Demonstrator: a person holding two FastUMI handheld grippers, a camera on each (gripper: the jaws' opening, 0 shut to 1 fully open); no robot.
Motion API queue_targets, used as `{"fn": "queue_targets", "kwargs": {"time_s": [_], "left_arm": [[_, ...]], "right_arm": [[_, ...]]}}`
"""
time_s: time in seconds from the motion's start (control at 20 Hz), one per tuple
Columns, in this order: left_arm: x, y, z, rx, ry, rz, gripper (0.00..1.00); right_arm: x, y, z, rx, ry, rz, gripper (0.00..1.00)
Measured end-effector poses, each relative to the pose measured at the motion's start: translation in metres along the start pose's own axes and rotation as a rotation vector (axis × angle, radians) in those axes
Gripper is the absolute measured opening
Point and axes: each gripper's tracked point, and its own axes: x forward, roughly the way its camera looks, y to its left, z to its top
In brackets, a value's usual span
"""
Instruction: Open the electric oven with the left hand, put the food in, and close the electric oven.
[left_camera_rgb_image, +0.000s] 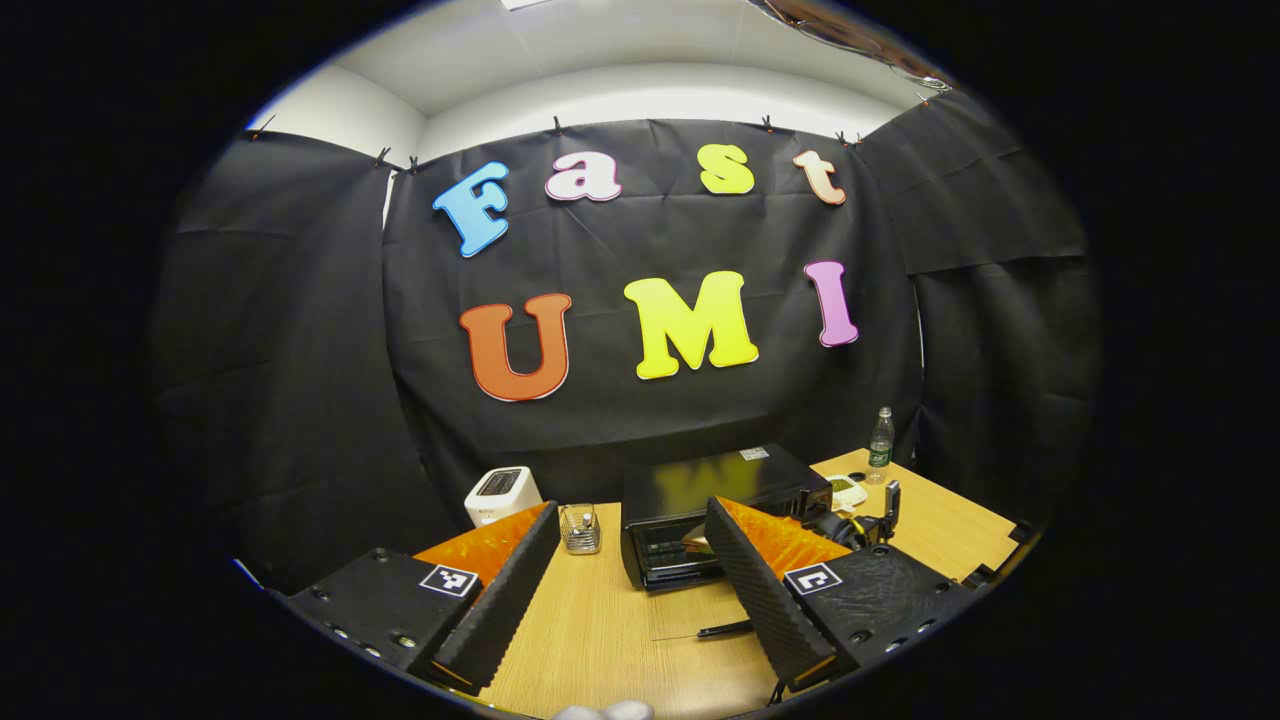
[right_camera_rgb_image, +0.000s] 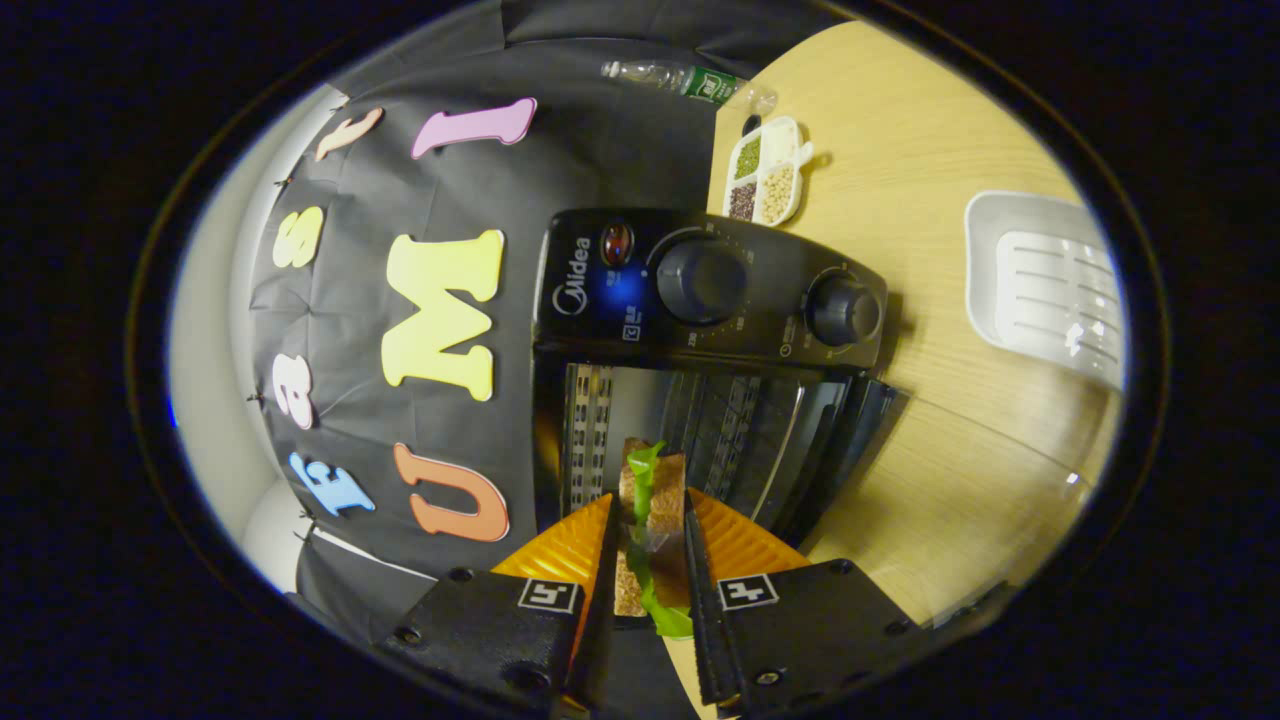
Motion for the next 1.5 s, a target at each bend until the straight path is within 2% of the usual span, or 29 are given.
{"fn": "queue_targets", "kwargs": {"time_s": [0.05, 0.1, 0.15, 0.2, 0.25, 0.3, 0.35, 0.4, 0.45, 0.55, 0.6, 0.7, 0.8, 0.85, 0.9, 0.95, 1.0, 1.05, 1.1, 1.15, 1.2, 1.25, 1.3, 1.35, 1.4, 1.45, 1.5], "left_arm": [[0.0, 0.0, -0.002, 0.004, 0.004, 0.0, 0.96], [0.0, 0.001, -0.004, 0.006, 0.009, 0.0, 0.96], [0.001, 0.002, -0.007, 0.007, 0.015, 0.001, 0.96], [0.001, 0.003, -0.011, 0.006, 0.025, 0.001, 0.96], [0.001, 0.003, -0.014, 0.005, 0.032, 0.002, 0.95], [0.001, 0.004, -0.015, 0.003, 0.034, 0.004, 0.96], [0.002, 0.006, -0.016, 0.001, 0.036, 0.007, 0.96], [0.001, 0.007, -0.015, -0.003, 0.034, 0.008, 0.96], [0.002, 0.008, -0.018, -0.007, 0.036, 0.011, 0.96], [0.0, 0.007, -0.019, -0.017, 0.039, 0.01, 0.95], [0.0, 0.007, -0.018, -0.019, 0.037, 0.01, 0.95], [0.0, 0.007, -0.015, -0.022, 0.031, 0.008, 0.95], [-0.001, 0.008, -0.015, -0.022, 0.028, 0.008, 0.96], [-0.002, 0.007, -0.016, -0.024, 0.028, 0.008, 0.96], [-0.003, 0.007, -0.016, -0.027, 0.028, 0.008, 0.96], [-0.003, 0.007, -0.017, -0.029, 0.032, 0.008, 0.96], [-0.003, 0.005, -0.017, -0.031, 0.03, 0.006, 0.96], [-0.004, 0.004, -0.017, -0.031, 0.03, 0.004, 0.95], [-0.004, 0.003, -0.017, -0.032, 0.032, 0.001, 0.96], [-0.004, 0.001, -0.017, -0.034, 0.03, -0.003, 0.96], [-0.005, 0.001, -0.016, -0.035, 0.024, -0.004, 0.96], [-0.004, 0.0, -0.015, -0.039, 0.021, -0.008, 0.96], [-0.003, -0.001, -0.014, -0.041, 0.018, -0.009, 0.96], [-0.004, -0.001, -0.013, -0.043, 0.012, -0.009, 0.96], [-0.004, -0.001, -0.011, -0.043, 0.005, -0.007, 0.96], [-0.005, -0.001, -0.009, -0.046, -0.004, -0.005, 0.95], [-0.005, 0.0, -0.006, -0.05, -0.014, -0.001, 0.95]], "right_arm": [[0.008, -0.002, -0.002, -0.011, -0.003, -0.009, 0.32], [0.014, -0.004, -0.001, -0.022, -0.021, -0.007, 0.37], [0.019, -0.006, 0.004, -0.031, -0.043, -0.016, 0.32], [0.023, -0.011, 0.007, -0.026, -0.067, -0.026, 0.37], [0.027, -0.012, 0.01, -0.021, -0.082, -0.022, 0.37], [0.031, -0.017, 0.01, -0.024, -0.08, -0.034, 0.32], [0.032, -0.017, 0.011, -0.026, -0.079, -0.033, 0.36], [0.033, -0.016, 0.012, -0.047, -0.083, -0.037, 0.32], [0.033, -0.017, 0.01, -0.084, -0.079, -0.054, 0.37], [0.033, -0.017, 0.005, -0.147, -0.057, -0.078, 0.37], [0.034, -0.019, 0.002, -0.195, -0.041, -0.106, 0.34], [0.027, -0.034, 0.001, -0.33, -0.019, -0.178, 0.41], [0.024, -0.03, 0.0, -0.404, -0.013, -0.183, 0.71], [0.024, -0.03, 0.002, -0.452, -0.016, -0.207, 0.94], [0.023, -0.03, 0.006, -0.51, -0.011, -0.229, 1.0], [0.021, -0.034, 0.008, -0.571, -0.001, -0.254, 0.94], [0.017, -0.037, 0.012, -0.629, -0.001, -0.292, 1.0], [0.015, -0.037, 0.015, -0.717, 0.0, -0.318, 1.0], [0.013, -0.036, 0.018, -0.806, -0.001, -0.341, 0.92], [0.006, -0.035, 0.022, -0.887, -0.001, -0.368, 1.0], [0.003, -0.032, 0.021, -0.95, -0.005, -0.364, 1.0], [0.002, -0.029, 0.018, -0.981, -0.008, -0.353, 0.94], [-0.002, -0.029, 0.015, -1.005, 0.01, -0.35, 1.0], [-0.008, -0.029, 0.012, -1.03, 0.027, -0.34, 0.94], [-0.017, -0.023, 0.013, -1.065, 0.032, -0.335, 0.94], [-0.026, -0.016, 0.015, -1.101, 0.037, -0.326, 1.0], [-0.036, -0.005, 0.016, -1.129, 0.04, -0.302, 0.94]]}}
